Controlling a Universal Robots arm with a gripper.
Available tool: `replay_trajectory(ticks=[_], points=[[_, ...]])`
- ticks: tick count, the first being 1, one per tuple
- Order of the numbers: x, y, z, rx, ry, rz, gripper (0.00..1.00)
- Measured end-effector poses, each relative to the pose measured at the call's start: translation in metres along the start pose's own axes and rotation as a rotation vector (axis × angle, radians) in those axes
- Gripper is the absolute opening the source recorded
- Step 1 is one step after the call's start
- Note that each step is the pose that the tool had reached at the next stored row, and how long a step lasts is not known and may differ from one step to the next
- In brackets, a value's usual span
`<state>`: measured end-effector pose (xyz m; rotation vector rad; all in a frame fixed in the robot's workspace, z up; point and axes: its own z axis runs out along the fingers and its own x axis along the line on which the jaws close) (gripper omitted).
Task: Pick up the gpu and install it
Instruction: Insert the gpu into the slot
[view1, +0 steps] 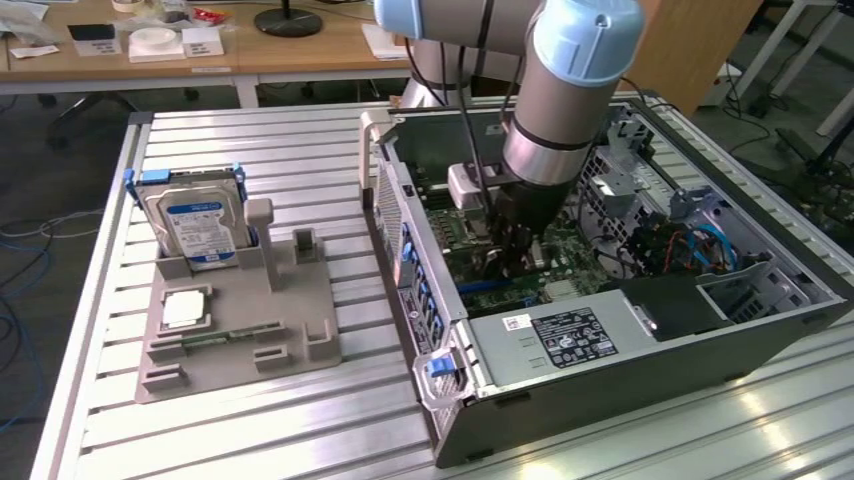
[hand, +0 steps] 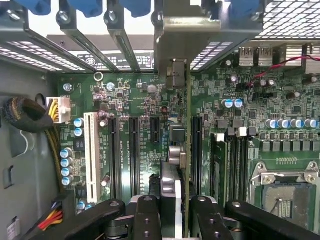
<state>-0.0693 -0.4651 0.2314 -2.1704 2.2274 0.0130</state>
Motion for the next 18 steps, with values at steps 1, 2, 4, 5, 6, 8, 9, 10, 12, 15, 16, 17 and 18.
replay_trajectory(ticks=[1, 2, 4, 5, 6, 8, 9, 10, 12, 15, 16, 17, 18], points=[[0.0, 0.0006, 0.0007, -0.0003, 0.0, 0.0, 0.28], [0.0001, 0.0012, 0.0012, -0.0005, 0.0001, 0.0, 0.28], [0.0002, 0.0022, 0.0022, -0.0007, 0.0001, 0.0, 0.28], [0.0002, 0.0027, 0.0024, -0.0007, 0.0001, 0.0, 0.28], [0.0001, 0.0031, 0.0025, -0.0007, 0.0001, 0.0, 0.28], [0.0002, 0.0032, 0.0027, -0.0007, 0.0001, 0.0, 0.28], [0.0002, 0.0032, 0.0029, -0.0006, -0.0001, 0.0, 0.28], [0.0002, 0.0033, 0.0029, -0.0008, -0.0004, 0.0, 0.28], [0.0001, 0.0033, 0.0031, -0.0007, -0.0028, 0.0, 0.28], [0.0002, 0.0036, 0.0034, -0.0007, -0.0051, 0.0, 0.28], [0.0002, 0.0038, 0.0035, -0.0008, -0.0057, 0.0, 0.28], [0.0002, 0.004, 0.0038, -0.0007, -0.0062, 0.0, 0.28], [0.0002, 0.0042, 0.004, -0.0008, -0.0063, 0.0, 0.28]])
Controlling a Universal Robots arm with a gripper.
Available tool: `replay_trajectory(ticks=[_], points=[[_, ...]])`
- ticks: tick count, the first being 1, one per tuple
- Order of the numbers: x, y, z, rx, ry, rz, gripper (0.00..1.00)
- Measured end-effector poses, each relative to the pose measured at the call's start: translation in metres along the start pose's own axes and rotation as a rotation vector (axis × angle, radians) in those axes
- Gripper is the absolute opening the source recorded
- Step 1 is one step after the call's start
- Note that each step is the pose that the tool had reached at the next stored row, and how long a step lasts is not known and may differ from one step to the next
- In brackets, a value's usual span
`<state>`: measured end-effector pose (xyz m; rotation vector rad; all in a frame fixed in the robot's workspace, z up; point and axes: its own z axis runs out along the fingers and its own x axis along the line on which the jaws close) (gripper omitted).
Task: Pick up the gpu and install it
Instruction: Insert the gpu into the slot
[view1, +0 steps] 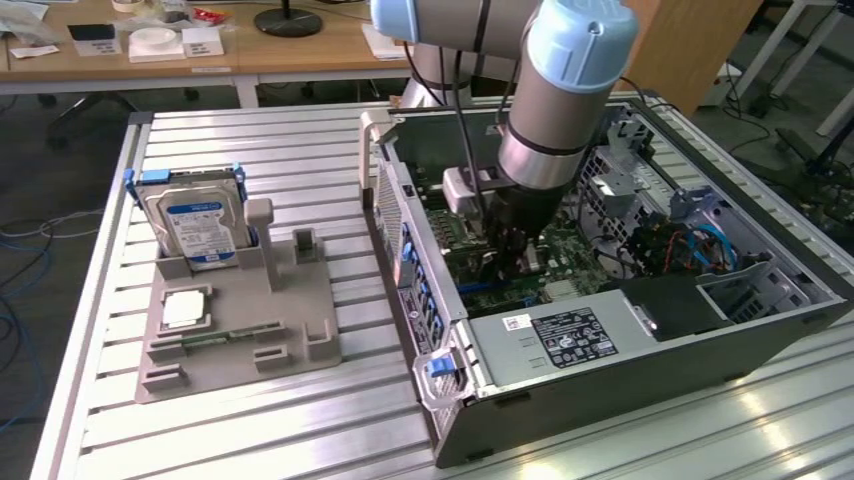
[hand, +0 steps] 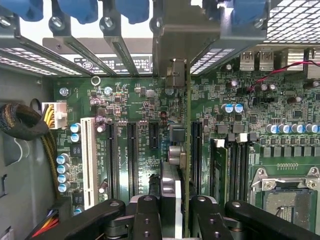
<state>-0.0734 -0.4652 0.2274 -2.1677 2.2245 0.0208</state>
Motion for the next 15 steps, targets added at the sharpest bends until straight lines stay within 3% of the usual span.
replay_trajectory(ticks=[15], points=[[0.0002, 0.0015, 0.0058, -0.0001, -0.0039, 0.0, 0.28]])
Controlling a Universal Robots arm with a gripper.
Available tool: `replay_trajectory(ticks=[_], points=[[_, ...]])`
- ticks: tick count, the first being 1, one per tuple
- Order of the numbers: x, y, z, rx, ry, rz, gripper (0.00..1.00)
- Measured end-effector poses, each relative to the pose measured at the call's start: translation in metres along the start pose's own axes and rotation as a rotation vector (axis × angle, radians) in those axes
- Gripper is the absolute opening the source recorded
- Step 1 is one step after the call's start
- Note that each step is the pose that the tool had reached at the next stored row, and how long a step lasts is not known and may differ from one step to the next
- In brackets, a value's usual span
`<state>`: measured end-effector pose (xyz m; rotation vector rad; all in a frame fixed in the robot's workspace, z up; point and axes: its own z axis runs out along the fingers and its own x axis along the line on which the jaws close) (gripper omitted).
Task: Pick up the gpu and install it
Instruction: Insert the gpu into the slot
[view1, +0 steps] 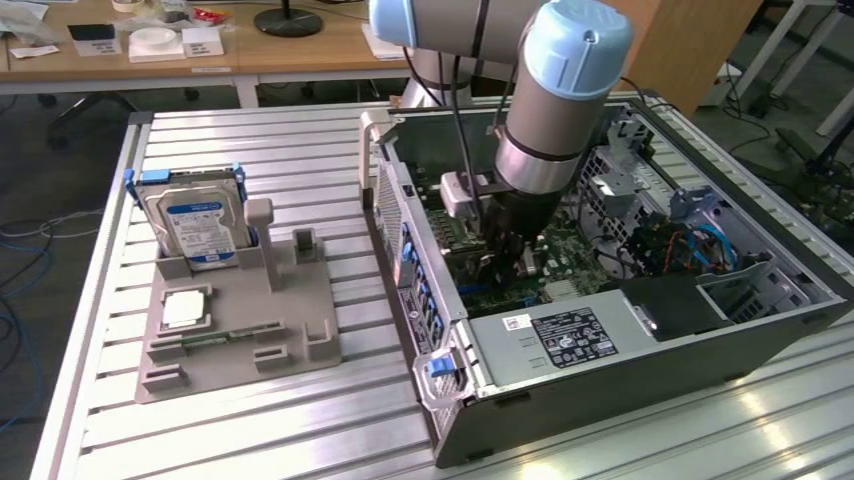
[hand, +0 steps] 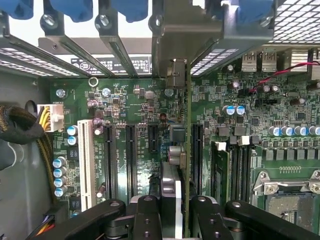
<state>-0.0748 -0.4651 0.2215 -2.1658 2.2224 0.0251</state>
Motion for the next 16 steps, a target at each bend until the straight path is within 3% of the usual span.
replay_trajectory(ticks=[16], points=[[0.0002, 0.0004, 0.005, -0.0005, -0.0035, 0.0, 0.28]])
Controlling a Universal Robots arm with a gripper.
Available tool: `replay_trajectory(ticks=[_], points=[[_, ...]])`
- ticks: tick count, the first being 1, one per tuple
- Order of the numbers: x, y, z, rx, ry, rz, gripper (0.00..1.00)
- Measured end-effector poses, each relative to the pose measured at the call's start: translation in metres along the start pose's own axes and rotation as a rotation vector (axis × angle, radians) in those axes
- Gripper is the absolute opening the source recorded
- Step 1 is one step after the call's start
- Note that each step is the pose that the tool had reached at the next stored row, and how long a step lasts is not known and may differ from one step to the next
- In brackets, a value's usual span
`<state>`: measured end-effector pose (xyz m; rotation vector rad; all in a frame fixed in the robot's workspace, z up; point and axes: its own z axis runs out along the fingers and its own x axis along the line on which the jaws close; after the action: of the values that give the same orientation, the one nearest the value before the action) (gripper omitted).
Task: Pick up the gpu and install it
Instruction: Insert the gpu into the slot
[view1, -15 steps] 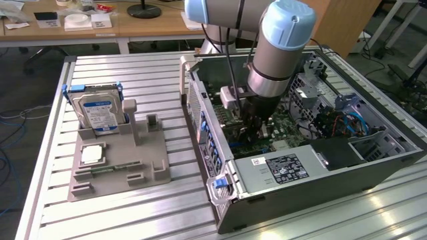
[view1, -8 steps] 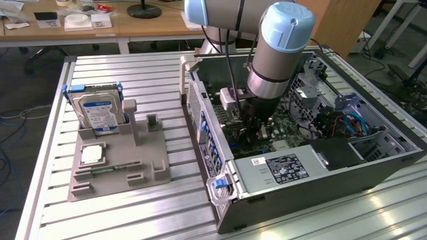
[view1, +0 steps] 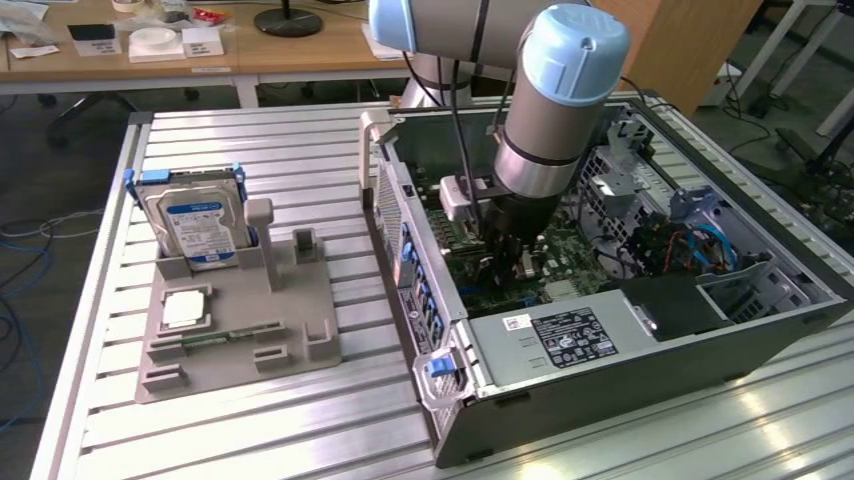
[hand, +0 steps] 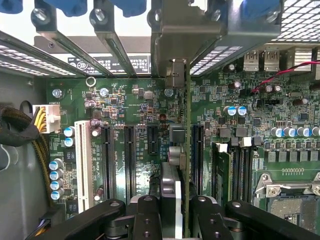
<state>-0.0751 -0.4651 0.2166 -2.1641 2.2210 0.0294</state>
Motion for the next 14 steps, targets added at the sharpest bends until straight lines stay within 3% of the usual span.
replay_trajectory(ticks=[14], points=[[-0.0001, 0.0006, 0.0012, -0.0003, 0.0007, 0.0, 0.28]])
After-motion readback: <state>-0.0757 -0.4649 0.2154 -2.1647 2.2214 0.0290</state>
